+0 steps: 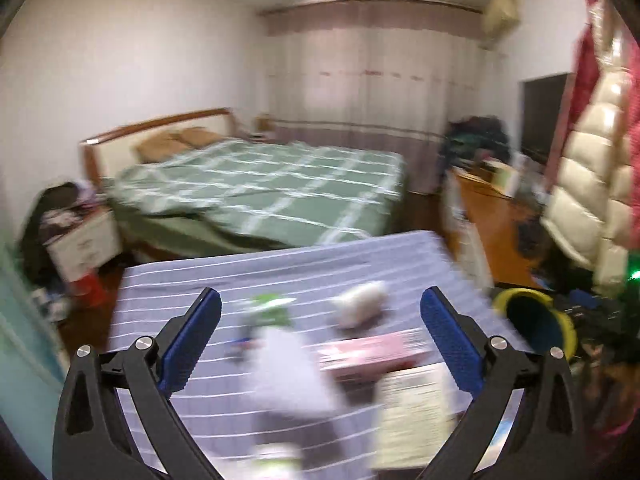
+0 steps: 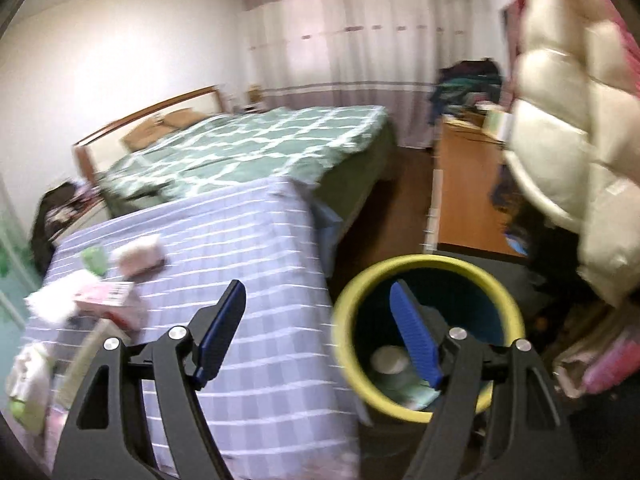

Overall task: Collect trash
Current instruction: 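Grasp the white mesh foam sleeve with the right gripper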

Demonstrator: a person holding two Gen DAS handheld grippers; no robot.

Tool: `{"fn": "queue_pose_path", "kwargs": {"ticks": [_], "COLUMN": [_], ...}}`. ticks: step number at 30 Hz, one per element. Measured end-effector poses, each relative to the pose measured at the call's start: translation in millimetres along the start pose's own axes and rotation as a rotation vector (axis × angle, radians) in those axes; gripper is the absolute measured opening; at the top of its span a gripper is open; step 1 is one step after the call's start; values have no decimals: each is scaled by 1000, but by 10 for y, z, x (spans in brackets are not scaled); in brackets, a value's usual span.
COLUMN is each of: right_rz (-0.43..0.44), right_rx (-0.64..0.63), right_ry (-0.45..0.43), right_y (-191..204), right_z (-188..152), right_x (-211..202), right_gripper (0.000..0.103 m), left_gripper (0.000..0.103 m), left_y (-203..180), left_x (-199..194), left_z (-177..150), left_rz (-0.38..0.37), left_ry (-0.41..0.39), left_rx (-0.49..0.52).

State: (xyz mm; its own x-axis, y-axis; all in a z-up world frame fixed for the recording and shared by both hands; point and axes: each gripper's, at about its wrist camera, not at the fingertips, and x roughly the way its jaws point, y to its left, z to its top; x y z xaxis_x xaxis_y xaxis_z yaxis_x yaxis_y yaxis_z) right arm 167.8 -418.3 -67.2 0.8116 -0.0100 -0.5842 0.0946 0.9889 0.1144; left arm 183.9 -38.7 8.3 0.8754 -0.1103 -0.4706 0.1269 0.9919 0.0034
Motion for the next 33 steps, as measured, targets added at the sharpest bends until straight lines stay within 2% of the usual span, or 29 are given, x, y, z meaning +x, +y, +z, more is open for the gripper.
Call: {"fn": "queue_pose_path", "kwargs": {"ticks": [4, 9, 15, 20, 24, 30, 33], "right_rz": [118, 249, 443, 551, 567, 516, 475], "right_rx": [-87, -185, -297, -477, -578, -691, -706], "right_ry": [27, 68, 185, 214, 236, 265, 291], "right_y": [593, 1276, 2148, 2835, 3186, 3516, 3557], "right_z": [144, 320, 489, 300, 60, -213, -284], "right_x": [195, 356, 530, 368, 299, 404, 562], "right_gripper": [71, 71, 71, 71, 71, 70, 52], "left_gripper": [98, 98, 98, 98, 98, 98, 98], "left_y": [542, 930, 1244, 1354, 1470, 1523, 1524], "left_x": [-45, -5, 46, -44, -206, -364, -356], "left_z": [-197, -402, -526, -582, -580, -618, -608], "left_rz": [88, 204, 216, 260, 297, 283, 260], "left_ry": [-11, -40, -45, -40, -54, -53, -51], "left_rx": [-79, -102, -145, -134, -155, -175, -182]}}
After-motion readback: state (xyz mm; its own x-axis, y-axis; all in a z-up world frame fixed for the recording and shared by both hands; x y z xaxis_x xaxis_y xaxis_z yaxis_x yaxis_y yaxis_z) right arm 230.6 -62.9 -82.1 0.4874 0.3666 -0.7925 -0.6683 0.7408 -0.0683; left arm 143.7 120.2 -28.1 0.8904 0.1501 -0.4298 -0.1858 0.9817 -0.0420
